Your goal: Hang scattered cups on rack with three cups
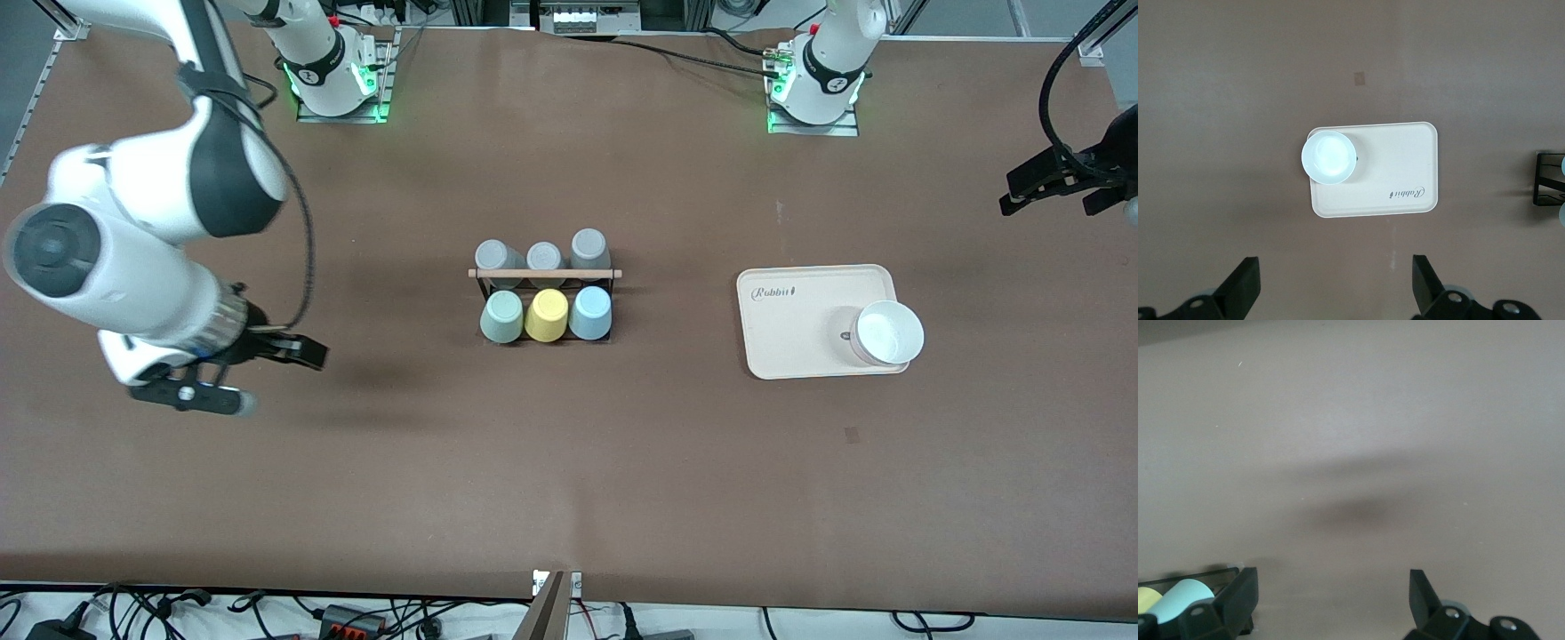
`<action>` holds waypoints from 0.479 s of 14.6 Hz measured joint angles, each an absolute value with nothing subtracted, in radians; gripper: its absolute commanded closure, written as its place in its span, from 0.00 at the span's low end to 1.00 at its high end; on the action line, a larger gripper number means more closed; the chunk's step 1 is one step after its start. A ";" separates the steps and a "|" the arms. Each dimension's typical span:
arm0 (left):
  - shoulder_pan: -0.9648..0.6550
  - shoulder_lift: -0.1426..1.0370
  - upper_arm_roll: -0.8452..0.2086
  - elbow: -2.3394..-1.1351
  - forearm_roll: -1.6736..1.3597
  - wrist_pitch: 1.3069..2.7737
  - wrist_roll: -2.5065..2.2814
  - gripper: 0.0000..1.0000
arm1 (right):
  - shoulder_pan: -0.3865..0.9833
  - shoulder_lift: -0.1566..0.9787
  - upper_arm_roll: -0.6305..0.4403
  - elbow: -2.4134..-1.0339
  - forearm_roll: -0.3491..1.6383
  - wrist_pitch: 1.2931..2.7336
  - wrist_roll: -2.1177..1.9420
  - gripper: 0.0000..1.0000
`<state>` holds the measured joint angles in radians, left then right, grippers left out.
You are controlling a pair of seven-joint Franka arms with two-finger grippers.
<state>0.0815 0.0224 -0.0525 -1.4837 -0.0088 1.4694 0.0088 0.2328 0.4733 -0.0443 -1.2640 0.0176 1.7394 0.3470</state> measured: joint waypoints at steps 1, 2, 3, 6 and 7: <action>0.080 0.024 -0.053 -1.484 -0.009 1.469 0.009 0.00 | 0.221 0.460 -0.044 -1.264 0.017 1.730 0.329 0.00; 0.078 0.025 -0.053 -1.484 -0.009 1.469 0.009 0.00 | 0.208 0.447 -0.045 -1.264 0.016 1.723 0.315 0.00; 0.076 0.027 -0.055 -1.484 -0.009 1.469 0.009 0.00 | 0.193 0.435 -0.045 -1.264 0.016 1.717 0.303 0.00; 0.074 0.031 -0.080 -1.484 -0.009 1.469 0.009 0.00 | 0.130 0.401 -0.044 -1.264 0.014 1.709 0.207 0.00; 0.074 0.031 -0.085 -1.484 -0.009 1.469 0.009 0.00 | 0.098 0.387 -0.044 -1.263 0.014 1.708 0.150 0.00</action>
